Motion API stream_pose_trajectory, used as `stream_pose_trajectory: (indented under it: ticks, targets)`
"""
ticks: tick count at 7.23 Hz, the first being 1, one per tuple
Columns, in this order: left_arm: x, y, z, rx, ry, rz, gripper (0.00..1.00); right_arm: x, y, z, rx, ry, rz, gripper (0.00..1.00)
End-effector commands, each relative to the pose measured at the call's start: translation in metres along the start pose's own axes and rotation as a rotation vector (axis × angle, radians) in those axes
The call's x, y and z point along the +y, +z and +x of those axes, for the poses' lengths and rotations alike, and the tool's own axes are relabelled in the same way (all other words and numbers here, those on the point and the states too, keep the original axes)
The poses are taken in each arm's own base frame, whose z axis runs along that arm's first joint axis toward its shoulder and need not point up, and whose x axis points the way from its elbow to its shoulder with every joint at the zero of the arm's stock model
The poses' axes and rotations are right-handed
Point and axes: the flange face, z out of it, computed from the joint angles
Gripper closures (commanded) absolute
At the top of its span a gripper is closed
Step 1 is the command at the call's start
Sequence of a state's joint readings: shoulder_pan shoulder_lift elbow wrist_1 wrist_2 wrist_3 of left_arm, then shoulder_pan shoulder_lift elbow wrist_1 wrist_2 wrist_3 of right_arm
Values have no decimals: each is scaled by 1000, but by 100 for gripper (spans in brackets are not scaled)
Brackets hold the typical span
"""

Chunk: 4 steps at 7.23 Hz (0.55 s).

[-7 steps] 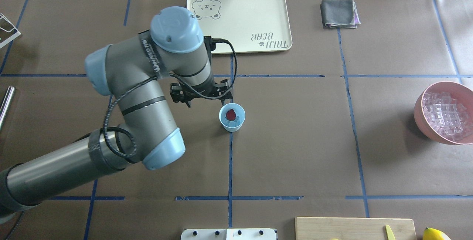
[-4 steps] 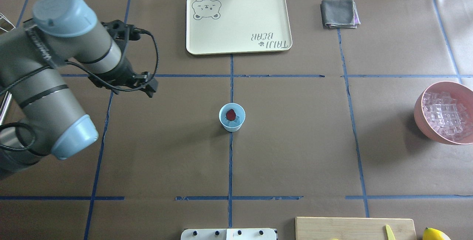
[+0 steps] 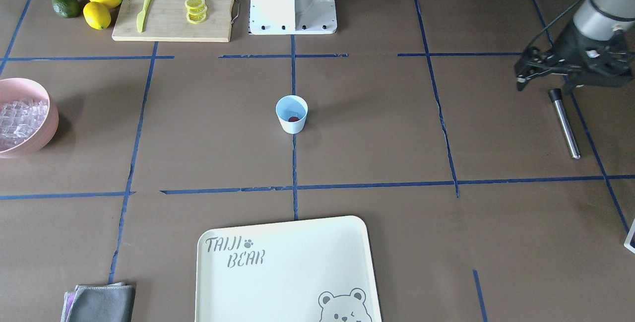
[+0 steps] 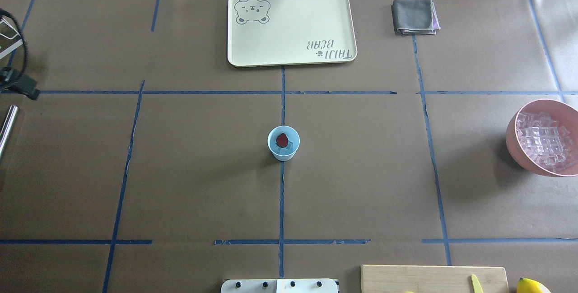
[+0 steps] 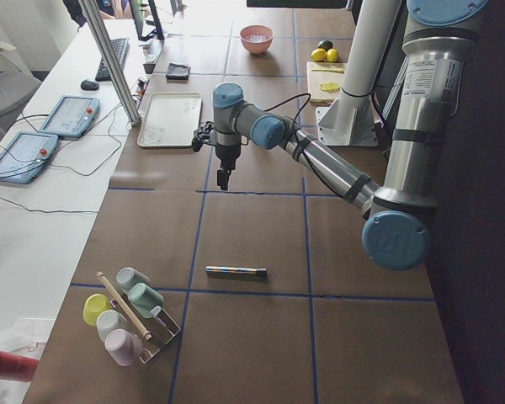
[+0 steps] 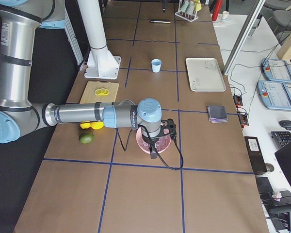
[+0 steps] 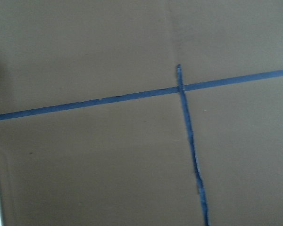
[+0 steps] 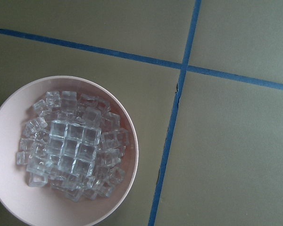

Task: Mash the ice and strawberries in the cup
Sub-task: 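Withdraw the left gripper back toward the metal rod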

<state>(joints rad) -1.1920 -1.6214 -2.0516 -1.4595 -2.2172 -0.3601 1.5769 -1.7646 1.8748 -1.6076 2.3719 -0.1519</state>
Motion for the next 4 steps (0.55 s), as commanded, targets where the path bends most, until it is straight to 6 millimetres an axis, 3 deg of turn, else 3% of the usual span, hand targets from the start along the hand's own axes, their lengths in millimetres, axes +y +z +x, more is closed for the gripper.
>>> stream_pose_trajectory:
  ticks: [1, 3, 4]
  targets:
    - [33, -6, -106, 5, 11, -19, 0, -1, -1, -1, -1, -3, 3, 0]
    - [44, 55, -160, 9, -29, 13, 1, -1, -2, -2, 0, -5, 5, 0]
    - [38, 72, -172, 22, -110, 61, 2, -1, -1, -1, -1, -3, 4, 0]
